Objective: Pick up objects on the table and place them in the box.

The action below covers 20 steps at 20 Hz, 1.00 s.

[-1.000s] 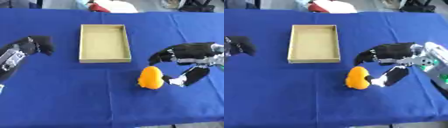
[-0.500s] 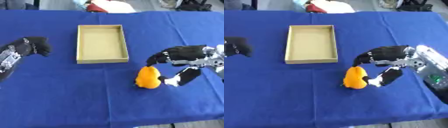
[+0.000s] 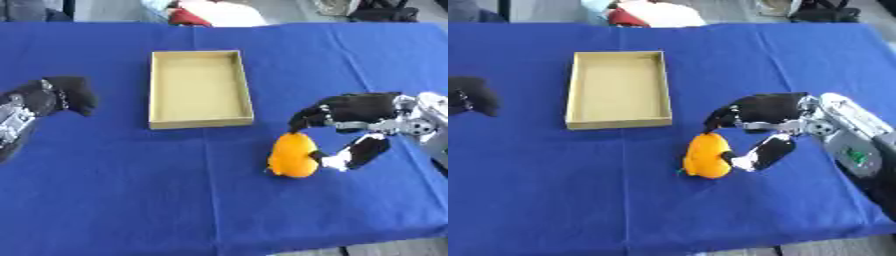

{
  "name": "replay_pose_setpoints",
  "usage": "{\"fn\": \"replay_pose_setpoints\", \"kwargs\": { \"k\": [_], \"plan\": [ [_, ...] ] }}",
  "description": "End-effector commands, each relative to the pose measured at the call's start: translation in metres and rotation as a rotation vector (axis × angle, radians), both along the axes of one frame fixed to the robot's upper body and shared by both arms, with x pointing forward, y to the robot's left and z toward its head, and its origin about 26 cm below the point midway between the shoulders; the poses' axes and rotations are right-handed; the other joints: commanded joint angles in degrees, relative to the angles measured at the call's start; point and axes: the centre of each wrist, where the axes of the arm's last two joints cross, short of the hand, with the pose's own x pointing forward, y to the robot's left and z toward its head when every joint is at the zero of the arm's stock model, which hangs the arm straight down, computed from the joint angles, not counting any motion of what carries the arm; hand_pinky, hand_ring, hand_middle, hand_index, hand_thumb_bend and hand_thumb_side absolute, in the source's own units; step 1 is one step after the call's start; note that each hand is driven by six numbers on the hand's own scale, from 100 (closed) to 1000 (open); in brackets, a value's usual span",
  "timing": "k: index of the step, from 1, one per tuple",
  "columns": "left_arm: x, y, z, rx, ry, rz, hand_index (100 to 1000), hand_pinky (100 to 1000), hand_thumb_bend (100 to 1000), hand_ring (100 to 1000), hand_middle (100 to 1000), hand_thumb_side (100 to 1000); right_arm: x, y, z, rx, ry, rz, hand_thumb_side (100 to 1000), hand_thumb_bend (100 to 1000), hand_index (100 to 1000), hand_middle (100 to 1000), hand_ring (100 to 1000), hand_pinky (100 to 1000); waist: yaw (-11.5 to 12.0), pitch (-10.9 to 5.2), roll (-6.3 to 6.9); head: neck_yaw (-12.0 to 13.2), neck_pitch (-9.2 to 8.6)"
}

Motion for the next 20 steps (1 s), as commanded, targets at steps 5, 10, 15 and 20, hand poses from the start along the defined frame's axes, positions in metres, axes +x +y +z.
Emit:
{"fn": "replay_pose_setpoints", "kwargs": {
  "k": [5,10,15,20],
  "plan": [
    [0.0,0.002,0.01,0.019,-0.031,-0.002,880,700,100,734,693,981,0.004,0.002,0.003,-0.042,-0.027,0.022,763,100,904,893,873,873,0.06,-0.72,0.02,-0.43,-0.38],
    [0.0,0.002,0.01,0.02,-0.028,-0.002,880,700,100,734,693,983,0.005,0.001,-0.003,-0.044,-0.027,0.023,716,100,853,878,862,869,0.05,-0.7,-0.06,-0.55,-0.35],
    [0.0,0.002,0.01,0.019,-0.028,0.0,880,700,100,734,693,983,0.005,0.0,0.002,-0.011,-0.088,0.018,426,100,645,848,839,862,0.02,-0.73,-0.04,-0.61,-0.46],
    [0.0,0.002,0.01,0.019,-0.028,-0.001,880,700,100,734,693,981,0.005,0.001,0.009,0.044,-0.151,0.026,312,100,478,824,827,859,-0.05,-0.79,-0.08,-0.57,-0.6]
  ]
}}
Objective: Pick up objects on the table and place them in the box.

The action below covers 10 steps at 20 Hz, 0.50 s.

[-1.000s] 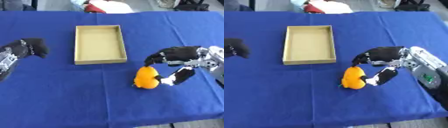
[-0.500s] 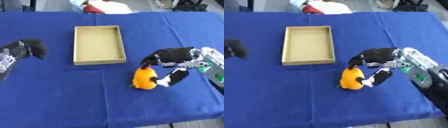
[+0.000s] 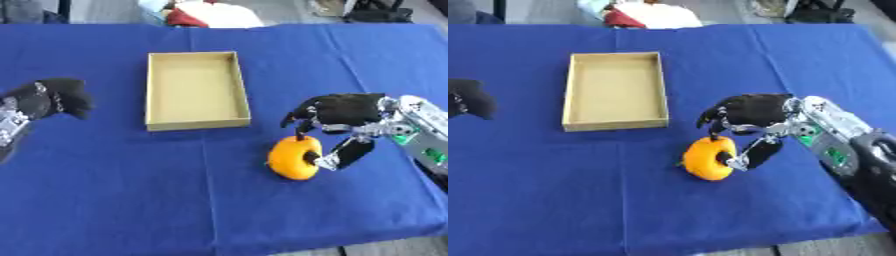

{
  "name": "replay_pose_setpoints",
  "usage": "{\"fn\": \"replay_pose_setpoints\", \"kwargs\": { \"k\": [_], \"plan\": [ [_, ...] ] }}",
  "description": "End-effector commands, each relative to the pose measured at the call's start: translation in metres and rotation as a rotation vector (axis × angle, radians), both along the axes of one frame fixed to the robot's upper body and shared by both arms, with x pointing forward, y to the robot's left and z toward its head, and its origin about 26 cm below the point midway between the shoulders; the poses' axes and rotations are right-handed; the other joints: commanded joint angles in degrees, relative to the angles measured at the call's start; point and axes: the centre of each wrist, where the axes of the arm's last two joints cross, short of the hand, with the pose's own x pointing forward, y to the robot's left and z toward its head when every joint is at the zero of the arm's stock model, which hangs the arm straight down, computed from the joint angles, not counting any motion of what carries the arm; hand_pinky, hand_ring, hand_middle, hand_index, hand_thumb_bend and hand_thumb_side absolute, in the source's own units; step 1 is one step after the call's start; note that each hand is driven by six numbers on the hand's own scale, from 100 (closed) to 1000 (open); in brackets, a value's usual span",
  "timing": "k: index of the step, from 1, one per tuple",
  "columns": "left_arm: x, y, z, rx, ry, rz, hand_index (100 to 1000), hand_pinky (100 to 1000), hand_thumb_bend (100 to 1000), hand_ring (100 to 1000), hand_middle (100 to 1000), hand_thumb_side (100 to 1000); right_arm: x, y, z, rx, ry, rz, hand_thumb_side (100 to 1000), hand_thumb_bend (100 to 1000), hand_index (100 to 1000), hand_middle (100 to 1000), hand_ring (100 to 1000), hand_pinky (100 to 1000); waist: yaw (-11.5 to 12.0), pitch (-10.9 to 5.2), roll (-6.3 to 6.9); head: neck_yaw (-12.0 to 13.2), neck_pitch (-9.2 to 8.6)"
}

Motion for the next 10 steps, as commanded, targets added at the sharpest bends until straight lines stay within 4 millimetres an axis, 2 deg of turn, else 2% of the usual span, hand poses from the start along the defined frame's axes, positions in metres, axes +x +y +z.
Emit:
{"fn": "replay_pose_setpoints", "kwargs": {
  "k": [1,10],
  "plan": [
    [0.0,0.002,0.01,0.018,-0.028,-0.001,880,700,100,734,693,981,0.001,-0.003,0.017,0.023,-0.072,-0.002,302,100,454,817,823,857,-0.08,-0.8,0.04,-0.1,-0.58],
    [0.0,0.002,0.011,0.019,-0.03,-0.003,880,700,100,734,692,978,0.003,0.005,0.051,0.104,-0.147,0.033,287,100,442,808,818,860,0.11,-0.84,-0.13,-0.1,-0.75]
  ]
}}
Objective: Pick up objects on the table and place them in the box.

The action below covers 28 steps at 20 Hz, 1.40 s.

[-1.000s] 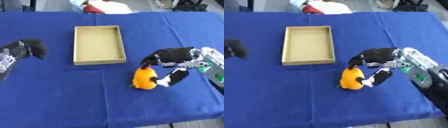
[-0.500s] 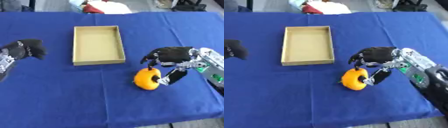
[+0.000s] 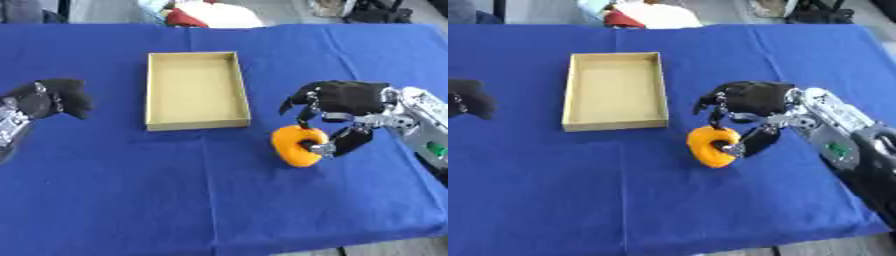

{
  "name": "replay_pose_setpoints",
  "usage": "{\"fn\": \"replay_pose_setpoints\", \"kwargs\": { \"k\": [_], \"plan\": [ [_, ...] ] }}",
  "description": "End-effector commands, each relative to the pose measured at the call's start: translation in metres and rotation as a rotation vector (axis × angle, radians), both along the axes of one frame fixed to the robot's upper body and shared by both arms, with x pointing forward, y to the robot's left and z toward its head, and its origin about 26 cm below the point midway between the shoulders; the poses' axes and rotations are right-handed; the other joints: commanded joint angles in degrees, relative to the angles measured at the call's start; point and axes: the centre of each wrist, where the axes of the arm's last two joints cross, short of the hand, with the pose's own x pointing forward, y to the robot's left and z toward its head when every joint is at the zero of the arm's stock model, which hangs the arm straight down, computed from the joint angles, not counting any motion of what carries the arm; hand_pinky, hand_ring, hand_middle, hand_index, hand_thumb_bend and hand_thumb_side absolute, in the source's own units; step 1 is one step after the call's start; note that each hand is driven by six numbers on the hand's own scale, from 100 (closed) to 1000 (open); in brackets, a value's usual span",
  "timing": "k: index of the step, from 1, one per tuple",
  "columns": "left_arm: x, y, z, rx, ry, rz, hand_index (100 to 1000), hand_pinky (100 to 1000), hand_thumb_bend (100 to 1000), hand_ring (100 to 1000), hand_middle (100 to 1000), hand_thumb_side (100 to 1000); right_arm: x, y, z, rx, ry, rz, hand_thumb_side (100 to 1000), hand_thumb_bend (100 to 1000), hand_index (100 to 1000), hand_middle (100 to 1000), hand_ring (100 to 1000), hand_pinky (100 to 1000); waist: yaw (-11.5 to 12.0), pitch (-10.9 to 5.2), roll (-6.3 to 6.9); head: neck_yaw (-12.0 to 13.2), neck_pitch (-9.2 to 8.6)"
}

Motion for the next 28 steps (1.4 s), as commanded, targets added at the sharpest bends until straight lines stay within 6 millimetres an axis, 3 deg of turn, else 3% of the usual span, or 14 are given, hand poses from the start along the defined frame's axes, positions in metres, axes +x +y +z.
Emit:
{"fn": "replay_pose_setpoints", "kwargs": {
  "k": [1,6,16,22,28],
  "plan": [
    [0.0,0.002,0.012,0.019,-0.033,-0.004,880,700,100,734,692,978,-0.001,-0.003,0.031,0.013,-0.068,0.007,296,100,443,811,820,863,0.14,-0.81,0.13,-0.09,-0.79],
    [0.0,0.0,0.015,0.02,-0.043,-0.015,880,700,100,733,692,975,0.002,0.001,0.063,0.007,-0.137,0.008,325,100,448,819,828,871,1.25,-0.55,-0.04,-0.41,-1.43],
    [0.003,-0.01,0.027,0.015,-0.078,-0.064,880,700,100,733,691,968,0.029,0.0,0.097,0.03,-0.203,-0.071,335,117,455,823,831,876,4.75,0.72,-0.02,-1.97,-3.1],
    [0.005,-0.02,0.036,0.011,-0.1,-0.108,880,700,100,733,691,961,0.052,0.004,0.101,0.043,-0.223,-0.126,334,112,464,824,832,878,8.32,1.52,-0.51,-4.05,-4.22],
    [0.006,-0.029,0.044,-0.001,-0.111,-0.154,880,701,100,733,690,956,0.076,0.005,0.086,0.057,-0.211,-0.199,297,100,470,819,826,870,10.88,2.0,-0.83,-6.04,-4.93]
  ]
}}
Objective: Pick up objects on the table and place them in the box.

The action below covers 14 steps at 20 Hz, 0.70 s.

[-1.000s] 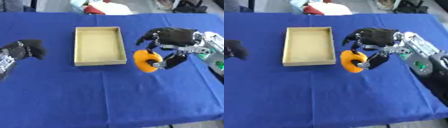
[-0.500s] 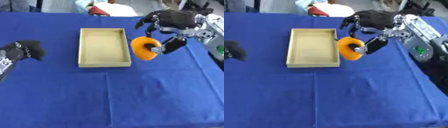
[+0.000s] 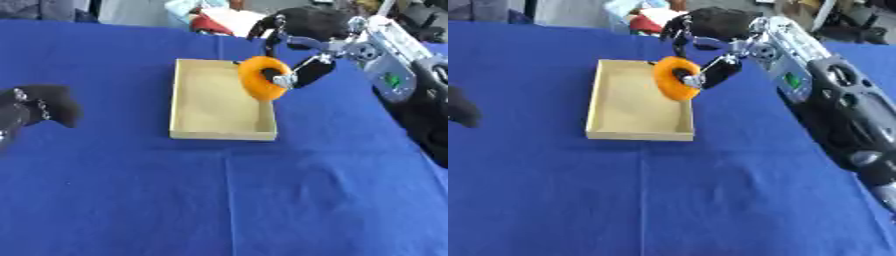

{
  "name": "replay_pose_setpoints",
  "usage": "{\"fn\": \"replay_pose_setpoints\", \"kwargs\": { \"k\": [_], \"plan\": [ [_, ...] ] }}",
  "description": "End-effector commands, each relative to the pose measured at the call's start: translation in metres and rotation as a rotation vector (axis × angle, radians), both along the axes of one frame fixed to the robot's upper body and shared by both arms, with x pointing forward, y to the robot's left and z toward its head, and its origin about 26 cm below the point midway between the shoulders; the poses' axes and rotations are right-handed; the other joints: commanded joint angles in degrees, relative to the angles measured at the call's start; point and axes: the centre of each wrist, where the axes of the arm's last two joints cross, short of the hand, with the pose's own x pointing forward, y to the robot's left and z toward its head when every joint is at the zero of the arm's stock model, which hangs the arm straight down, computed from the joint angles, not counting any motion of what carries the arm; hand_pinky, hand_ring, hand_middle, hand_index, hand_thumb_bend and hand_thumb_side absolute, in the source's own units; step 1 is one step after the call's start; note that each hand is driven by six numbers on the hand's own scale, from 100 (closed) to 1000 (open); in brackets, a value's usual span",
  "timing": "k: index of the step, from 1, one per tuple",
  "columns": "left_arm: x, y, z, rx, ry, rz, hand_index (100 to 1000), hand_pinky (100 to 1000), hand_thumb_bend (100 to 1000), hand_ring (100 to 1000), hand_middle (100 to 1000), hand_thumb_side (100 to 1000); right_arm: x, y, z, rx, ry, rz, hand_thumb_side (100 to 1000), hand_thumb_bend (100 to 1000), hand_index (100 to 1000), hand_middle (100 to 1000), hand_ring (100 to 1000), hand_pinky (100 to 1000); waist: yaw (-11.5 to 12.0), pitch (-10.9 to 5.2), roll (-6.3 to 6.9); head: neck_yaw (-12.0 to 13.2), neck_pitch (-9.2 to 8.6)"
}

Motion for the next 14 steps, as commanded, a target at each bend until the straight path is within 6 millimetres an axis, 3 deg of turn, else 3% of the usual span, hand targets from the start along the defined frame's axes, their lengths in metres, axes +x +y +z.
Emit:
{"fn": "replay_pose_setpoints", "kwargs": {
  "k": [1,9,11,14],
  "plan": [
    [-0.002,-0.004,0.011,-0.002,-0.034,-0.03,880,701,100,733,690,956,0.011,-0.005,0.003,0.02,-0.024,-0.052,296,100,470,819,825,870,0.27,-0.76,0.31,-1.04,-0.91],
    [-0.001,-0.011,0.015,-0.008,-0.039,-0.059,880,701,100,733,690,958,0.041,0.006,-0.038,0.051,0.03,-0.149,277,100,506,820,824,865,1.31,-0.2,0.5,-2.08,-1.01],
    [-0.001,-0.011,0.015,-0.008,-0.038,-0.06,880,701,100,733,690,959,0.043,0.009,-0.04,0.032,0.019,-0.142,293,100,573,828,830,870,1.37,-0.13,0.51,-2.1,-1.0],
    [-0.001,-0.011,0.014,-0.005,-0.037,-0.057,880,701,100,733,689,960,0.043,0.013,-0.035,-0.011,-0.013,-0.128,337,100,788,855,851,883,1.22,-0.15,0.52,-2.02,-0.96]
  ]
}}
